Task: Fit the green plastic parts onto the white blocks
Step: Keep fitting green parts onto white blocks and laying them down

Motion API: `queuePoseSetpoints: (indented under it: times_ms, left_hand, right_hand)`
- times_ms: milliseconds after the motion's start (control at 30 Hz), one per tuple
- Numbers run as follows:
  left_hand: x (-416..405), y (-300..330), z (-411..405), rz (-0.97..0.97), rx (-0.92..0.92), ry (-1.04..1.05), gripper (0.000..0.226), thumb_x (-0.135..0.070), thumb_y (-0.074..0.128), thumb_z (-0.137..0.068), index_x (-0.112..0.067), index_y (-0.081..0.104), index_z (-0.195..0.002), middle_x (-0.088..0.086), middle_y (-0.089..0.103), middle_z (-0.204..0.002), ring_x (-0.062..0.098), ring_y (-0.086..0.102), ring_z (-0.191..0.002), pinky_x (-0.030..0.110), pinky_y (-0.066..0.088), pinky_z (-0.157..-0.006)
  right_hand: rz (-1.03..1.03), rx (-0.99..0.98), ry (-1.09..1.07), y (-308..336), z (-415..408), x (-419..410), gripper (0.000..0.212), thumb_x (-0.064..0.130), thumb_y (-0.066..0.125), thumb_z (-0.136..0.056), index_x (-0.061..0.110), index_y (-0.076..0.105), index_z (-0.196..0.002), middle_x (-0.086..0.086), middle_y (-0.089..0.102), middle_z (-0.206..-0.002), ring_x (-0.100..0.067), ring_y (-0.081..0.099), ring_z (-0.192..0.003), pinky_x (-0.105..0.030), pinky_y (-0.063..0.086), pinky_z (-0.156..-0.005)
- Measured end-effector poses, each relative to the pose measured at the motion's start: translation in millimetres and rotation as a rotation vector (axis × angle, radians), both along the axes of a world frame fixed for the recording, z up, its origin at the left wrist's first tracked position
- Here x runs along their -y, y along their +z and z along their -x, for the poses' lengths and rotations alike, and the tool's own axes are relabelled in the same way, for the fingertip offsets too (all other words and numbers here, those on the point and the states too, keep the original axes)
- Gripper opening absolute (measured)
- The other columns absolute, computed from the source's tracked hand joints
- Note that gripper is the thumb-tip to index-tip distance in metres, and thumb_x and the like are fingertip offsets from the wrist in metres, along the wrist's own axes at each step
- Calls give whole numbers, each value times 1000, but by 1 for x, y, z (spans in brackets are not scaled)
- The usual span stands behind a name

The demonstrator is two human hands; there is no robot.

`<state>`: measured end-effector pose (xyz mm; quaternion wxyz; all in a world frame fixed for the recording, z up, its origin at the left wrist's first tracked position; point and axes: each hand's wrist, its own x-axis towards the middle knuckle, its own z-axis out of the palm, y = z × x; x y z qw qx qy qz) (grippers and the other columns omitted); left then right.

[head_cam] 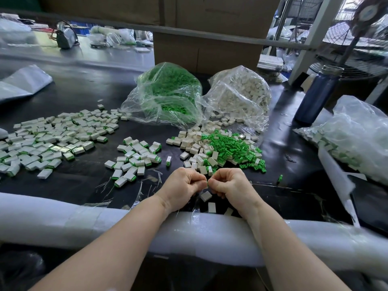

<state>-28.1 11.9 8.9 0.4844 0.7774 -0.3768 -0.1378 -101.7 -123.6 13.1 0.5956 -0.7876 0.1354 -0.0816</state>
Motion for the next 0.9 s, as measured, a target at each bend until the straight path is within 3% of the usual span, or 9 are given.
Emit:
queuePoseSetpoints:
  times_ms: [167,367,500,567,700,800,900]
  left_hand:
    - [1,1,1,-19,53,7,12,-6,63,-86,-1,72,-91,-2,54,-73,7,49,-69,10,38,-68]
    - [1,-1,1,51,-21,56,9,-8,63,-86,-4,71,-85,14,65,-76,14,53,-71,27,46,-70]
    - [1,-1,-1,142,-104,93,22,-10,62,-87,-26,68,-74,0,65,-71,8,56,-66,25,50,-68]
    - [0,-1,-1,160,-122,93,24,-10,63,-87,-29,68,-74,-3,67,-71,4,58,-66,19,50,-68]
    - [1,-2,-1,124,-133,102,21,-9,63,-87,-27,68,-77,2,65,-74,7,56,-67,24,50,-71]
    - [1,-2,0,82,-138,75,12,-7,63,-86,-17,69,-83,-3,61,-65,-2,52,-57,15,46,-63]
    - [0,0,0,53,-114,39,8,-4,62,-86,-5,71,-85,0,59,-65,1,50,-57,10,42,-61]
  right_hand:
    - [16,-5,5,-1,-1,1,28,0,63,-81,14,59,-58,4,57,-49,-4,45,-44,-14,37,-45]
    - [-32,60,-49,-3,-2,-2,23,2,62,-84,13,61,-64,7,56,-48,-1,47,-44,-13,40,-45]
    - [-79,130,-115,-6,-4,-3,13,8,65,-85,7,64,-72,4,58,-51,-1,50,-44,-14,43,-46]
    - [-67,132,-121,-6,-4,-3,15,11,66,-85,7,64,-71,1,58,-53,-2,50,-45,-15,43,-46]
    - [-9,110,-86,-6,-3,-4,22,10,63,-87,12,61,-65,0,55,-54,-2,45,-45,-14,39,-47]
    - [25,80,-61,-4,-2,-3,23,6,62,-86,12,60,-64,3,53,-52,1,43,-44,-12,37,-48]
    - [23,48,-31,-3,0,-2,22,4,61,-86,9,60,-65,4,53,-51,-1,43,-44,-12,37,-48]
